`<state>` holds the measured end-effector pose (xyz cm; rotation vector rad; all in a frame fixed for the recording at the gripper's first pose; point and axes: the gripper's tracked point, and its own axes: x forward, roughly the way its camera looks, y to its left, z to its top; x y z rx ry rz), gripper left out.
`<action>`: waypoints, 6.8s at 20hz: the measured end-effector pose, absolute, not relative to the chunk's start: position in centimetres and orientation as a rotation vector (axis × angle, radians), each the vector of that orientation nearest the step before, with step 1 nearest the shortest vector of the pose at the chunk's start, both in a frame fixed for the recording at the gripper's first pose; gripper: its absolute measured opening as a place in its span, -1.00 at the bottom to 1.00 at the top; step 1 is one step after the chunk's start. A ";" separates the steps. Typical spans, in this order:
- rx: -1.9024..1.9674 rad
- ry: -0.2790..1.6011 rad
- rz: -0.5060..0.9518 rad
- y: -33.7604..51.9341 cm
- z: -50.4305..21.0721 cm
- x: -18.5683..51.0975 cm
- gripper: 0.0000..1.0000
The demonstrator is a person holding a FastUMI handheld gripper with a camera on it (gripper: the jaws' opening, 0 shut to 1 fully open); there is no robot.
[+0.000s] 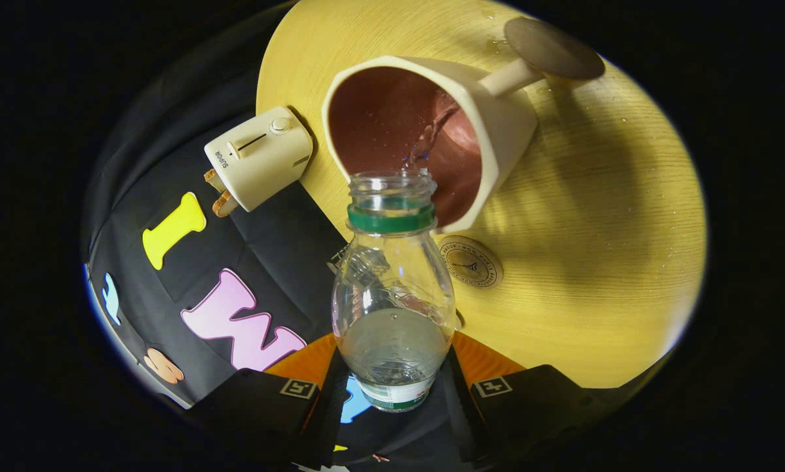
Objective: Take the bottle from table, then pour the juice into the cup, finally place the bottle on the coaster
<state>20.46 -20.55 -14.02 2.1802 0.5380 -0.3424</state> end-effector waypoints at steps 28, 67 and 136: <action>2.406 0.456 -0.375 -21.7 -10.6 20.1 0.43; 0.542 0.305 -0.153 -15.8 -5.9 13.6 0.43; 0.019 0.055 -0.107 -4.6 0.6 3.6 0.96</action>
